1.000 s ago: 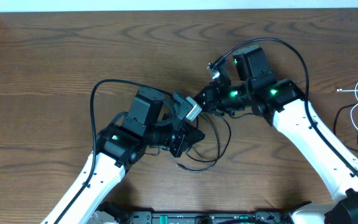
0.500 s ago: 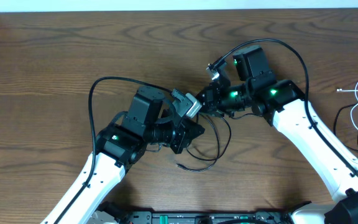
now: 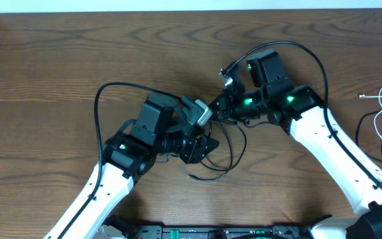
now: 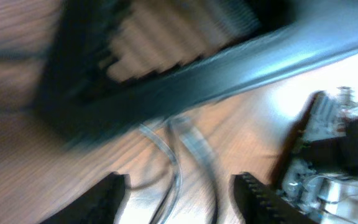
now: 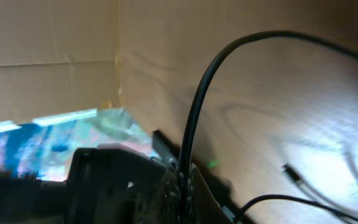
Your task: Untangle cables
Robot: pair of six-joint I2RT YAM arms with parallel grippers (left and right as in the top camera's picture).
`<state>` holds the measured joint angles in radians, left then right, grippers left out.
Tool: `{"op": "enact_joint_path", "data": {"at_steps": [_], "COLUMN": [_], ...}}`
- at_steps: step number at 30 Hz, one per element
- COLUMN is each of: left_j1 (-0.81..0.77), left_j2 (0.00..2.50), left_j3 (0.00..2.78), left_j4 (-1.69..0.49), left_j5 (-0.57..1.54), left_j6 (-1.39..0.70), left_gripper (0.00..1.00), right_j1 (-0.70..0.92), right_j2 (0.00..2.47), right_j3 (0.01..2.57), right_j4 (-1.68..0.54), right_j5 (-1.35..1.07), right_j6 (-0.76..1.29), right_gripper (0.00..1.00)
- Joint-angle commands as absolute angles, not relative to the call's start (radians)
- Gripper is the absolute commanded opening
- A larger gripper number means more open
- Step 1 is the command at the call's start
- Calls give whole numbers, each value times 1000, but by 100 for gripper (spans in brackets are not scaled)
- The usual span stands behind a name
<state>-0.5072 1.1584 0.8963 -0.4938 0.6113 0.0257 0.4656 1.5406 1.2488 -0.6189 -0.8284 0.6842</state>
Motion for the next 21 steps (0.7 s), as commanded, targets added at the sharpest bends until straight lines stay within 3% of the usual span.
{"op": "enact_joint_path", "data": {"at_steps": [1,6,15,21], "left_j1": [-509,-482,-352,-324], "left_j2": [1155,1155,1155,1156], "left_j3": [918,918,918,918], "left_j4": [-532,-534,-576,-614], "left_j5": [355,294,294,294], "left_j6": [-8,-68,-141,-141], "left_gripper": [75,88,88,88], "right_j1": [418,349,135,-117], "right_j2": [1538,1538,1537,1537], "right_j3": [1244,1245,1425,1731], "right_j4": [-624,-664,-947,-1052], "right_j5": [-699,-410,-140,-4], "right_j6": [573,314,97,81], "right_gripper": [1,1,1,1]}}
